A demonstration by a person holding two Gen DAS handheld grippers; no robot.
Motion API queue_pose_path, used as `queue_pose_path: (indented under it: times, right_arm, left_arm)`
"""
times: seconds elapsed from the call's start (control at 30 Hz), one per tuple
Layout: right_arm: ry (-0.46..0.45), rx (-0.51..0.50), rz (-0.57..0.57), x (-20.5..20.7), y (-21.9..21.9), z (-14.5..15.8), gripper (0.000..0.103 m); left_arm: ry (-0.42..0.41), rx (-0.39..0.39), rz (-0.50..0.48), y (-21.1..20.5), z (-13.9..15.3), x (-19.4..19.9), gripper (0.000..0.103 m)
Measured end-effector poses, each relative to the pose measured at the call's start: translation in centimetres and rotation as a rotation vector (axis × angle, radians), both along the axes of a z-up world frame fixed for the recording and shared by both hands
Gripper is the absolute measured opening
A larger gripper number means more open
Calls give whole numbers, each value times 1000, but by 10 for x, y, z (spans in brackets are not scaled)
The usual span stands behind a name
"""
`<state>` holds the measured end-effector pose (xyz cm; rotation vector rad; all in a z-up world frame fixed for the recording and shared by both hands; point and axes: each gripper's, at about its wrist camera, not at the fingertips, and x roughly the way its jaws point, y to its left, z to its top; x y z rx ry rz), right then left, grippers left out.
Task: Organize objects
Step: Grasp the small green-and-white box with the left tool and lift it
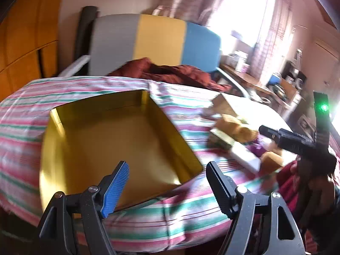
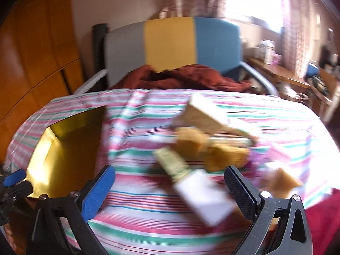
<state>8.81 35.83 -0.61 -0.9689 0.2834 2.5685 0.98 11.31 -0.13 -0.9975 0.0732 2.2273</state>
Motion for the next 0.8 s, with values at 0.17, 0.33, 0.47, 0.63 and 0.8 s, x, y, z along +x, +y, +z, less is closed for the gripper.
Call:
queue_pose_path:
  times: [0.17,0.33,0.47,0.63,0.8]
  right_arm:
    - [1,3,-155,35,59,13,103]
    - [19,-47,-318,66,117,14,103]
    - [18,-92,-347,74,133,1,103]
    - [45,-102,-298,71,128,-3,103]
    - [116,-138,-278,77,132,-1,103]
  left_arm:
    - [-61,12,-115,35,-2,0,82]
    - [-53,-34,-222,78,3,1,82]
    - [-59,-95,-271,118,-1,-7,82]
    - [-126,-165,-307,164,-17,-18,81]
    - [-205,-237,-284,209,-43,-37,80]
